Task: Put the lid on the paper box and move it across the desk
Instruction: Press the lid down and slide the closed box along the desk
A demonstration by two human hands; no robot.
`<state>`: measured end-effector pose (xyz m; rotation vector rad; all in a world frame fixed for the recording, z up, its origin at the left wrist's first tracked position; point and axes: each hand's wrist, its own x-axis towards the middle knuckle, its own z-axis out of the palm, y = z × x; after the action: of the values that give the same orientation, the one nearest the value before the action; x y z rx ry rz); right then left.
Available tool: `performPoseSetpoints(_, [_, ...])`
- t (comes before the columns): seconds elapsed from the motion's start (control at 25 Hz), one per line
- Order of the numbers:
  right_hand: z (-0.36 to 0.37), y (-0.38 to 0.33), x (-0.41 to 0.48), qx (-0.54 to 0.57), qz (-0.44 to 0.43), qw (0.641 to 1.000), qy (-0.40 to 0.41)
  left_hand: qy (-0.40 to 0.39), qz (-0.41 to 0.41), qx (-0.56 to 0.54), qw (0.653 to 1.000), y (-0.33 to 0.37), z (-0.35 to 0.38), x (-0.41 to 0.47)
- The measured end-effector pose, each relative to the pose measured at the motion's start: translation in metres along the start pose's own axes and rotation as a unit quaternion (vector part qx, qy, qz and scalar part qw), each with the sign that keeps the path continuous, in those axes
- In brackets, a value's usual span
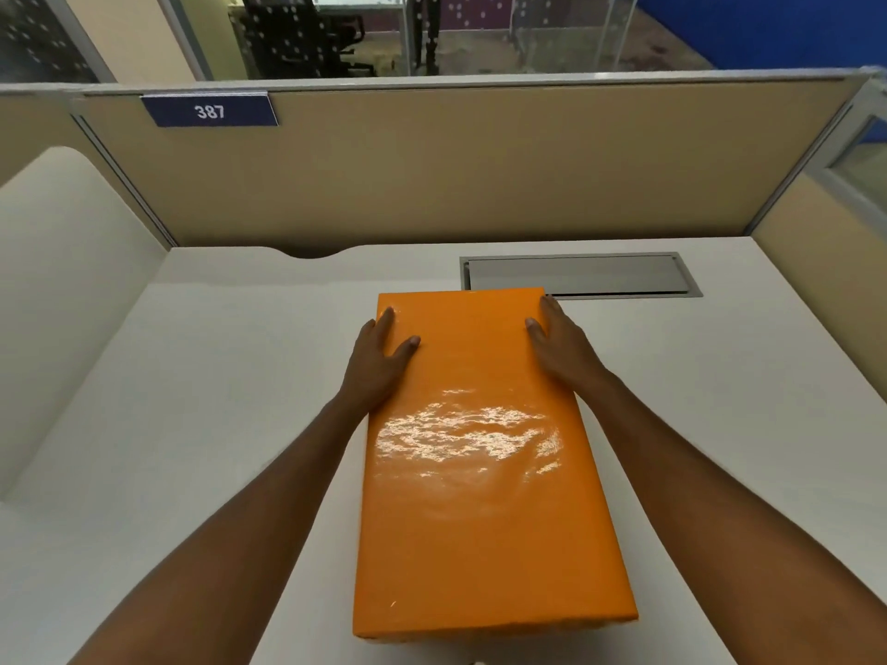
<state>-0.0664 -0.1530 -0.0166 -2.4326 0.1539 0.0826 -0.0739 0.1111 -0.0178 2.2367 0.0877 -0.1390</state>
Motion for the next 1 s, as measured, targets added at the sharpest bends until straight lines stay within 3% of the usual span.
performPoseSetpoints(0.36, [0.017,0.010,0.009,0.014,-0.001,0.998,0.058,0.001,-0.012,-0.047,0.999,-0.011,0.006,0.005])
performPoseSetpoints(0.72, [0.012,0.004,0.005,0.024,0.003,1.000,0.019,-0.027,-0.008,0.001,1.000,0.000,0.000,-0.001])
performPoseSetpoints(0.84, [-0.001,-0.003,-0.007,0.093,0.025,0.993,0.072,0.023,-0.002,0.013,1.000,0.009,-0.007,-0.012])
performPoseSetpoints(0.92, [-0.010,-0.003,-0.024,0.083,0.020,0.988,0.125,0.063,-0.006,-0.013,0.998,0.013,-0.010,-0.025])
performPoseSetpoints(1.0, [-0.011,0.001,-0.047,0.077,0.012,0.989,0.122,0.061,-0.044,-0.050,0.996,0.014,-0.012,-0.042])
